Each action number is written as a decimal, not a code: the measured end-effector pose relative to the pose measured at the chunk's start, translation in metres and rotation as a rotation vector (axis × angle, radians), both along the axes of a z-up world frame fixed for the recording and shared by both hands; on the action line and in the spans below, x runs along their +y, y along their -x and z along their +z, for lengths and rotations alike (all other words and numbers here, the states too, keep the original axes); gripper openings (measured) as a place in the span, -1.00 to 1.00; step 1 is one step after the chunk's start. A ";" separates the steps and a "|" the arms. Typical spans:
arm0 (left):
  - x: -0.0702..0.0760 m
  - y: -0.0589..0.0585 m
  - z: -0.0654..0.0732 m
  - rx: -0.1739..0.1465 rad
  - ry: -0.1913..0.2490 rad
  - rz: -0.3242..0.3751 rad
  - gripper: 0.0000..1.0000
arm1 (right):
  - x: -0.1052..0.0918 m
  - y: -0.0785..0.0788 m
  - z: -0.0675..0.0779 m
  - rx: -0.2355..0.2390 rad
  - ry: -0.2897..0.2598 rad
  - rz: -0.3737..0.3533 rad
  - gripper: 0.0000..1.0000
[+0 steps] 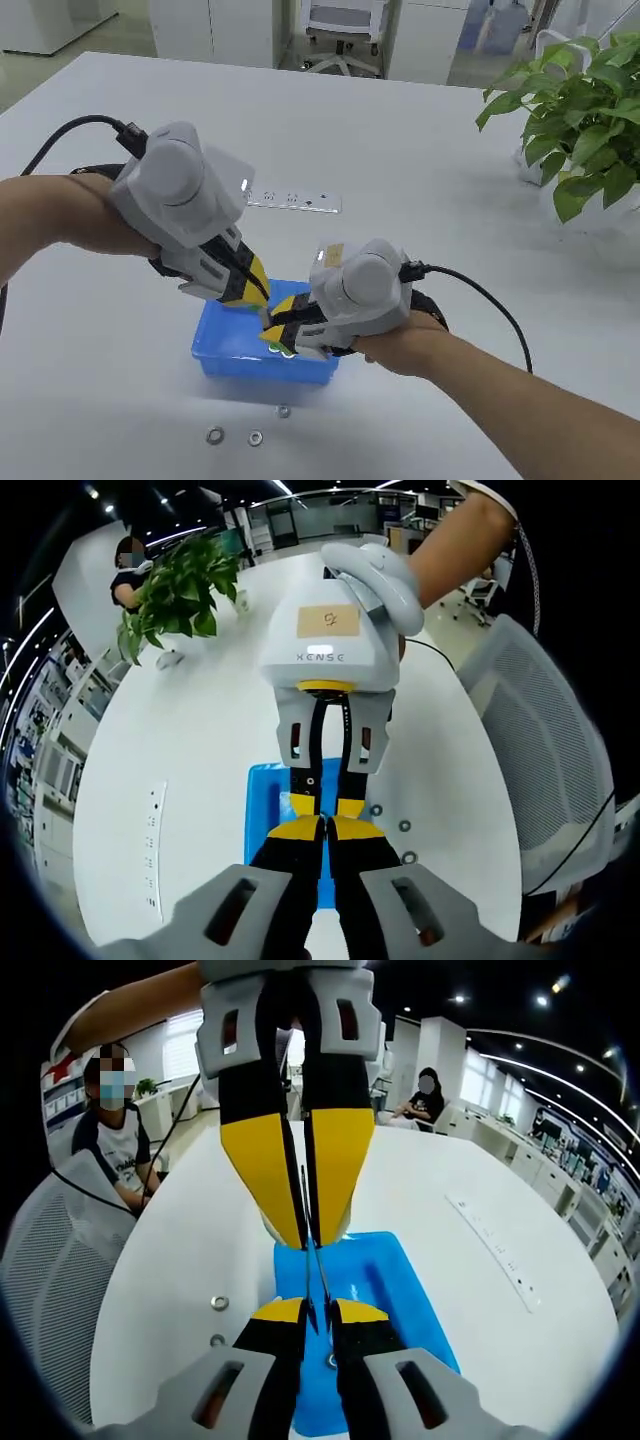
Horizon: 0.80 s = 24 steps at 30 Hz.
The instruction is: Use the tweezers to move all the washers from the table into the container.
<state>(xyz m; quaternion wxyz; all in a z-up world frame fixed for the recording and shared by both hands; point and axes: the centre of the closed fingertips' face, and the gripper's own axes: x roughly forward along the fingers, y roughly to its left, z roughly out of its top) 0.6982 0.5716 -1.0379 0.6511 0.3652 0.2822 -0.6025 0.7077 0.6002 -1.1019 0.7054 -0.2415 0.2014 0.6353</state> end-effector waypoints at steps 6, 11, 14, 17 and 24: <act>0.001 0.007 0.007 -0.005 -0.003 -0.003 -0.89 | 0.000 0.007 0.007 -0.009 -0.011 0.001 -0.77; 0.001 0.014 0.012 -0.010 -0.007 -0.005 -0.89 | 0.001 0.013 0.013 -0.017 -0.019 0.002 -0.77; 0.000 0.019 0.013 -0.010 -0.013 -0.008 -0.89 | 0.000 0.018 0.014 -0.021 -0.020 0.005 -0.77; 0.000 0.024 0.012 -0.010 -0.021 -0.013 -0.89 | -0.001 0.023 0.014 -0.021 -0.022 0.005 -0.77; -0.003 0.036 0.008 0.001 -0.029 -0.020 -0.89 | -0.002 0.035 0.009 -0.017 -0.020 0.009 -0.77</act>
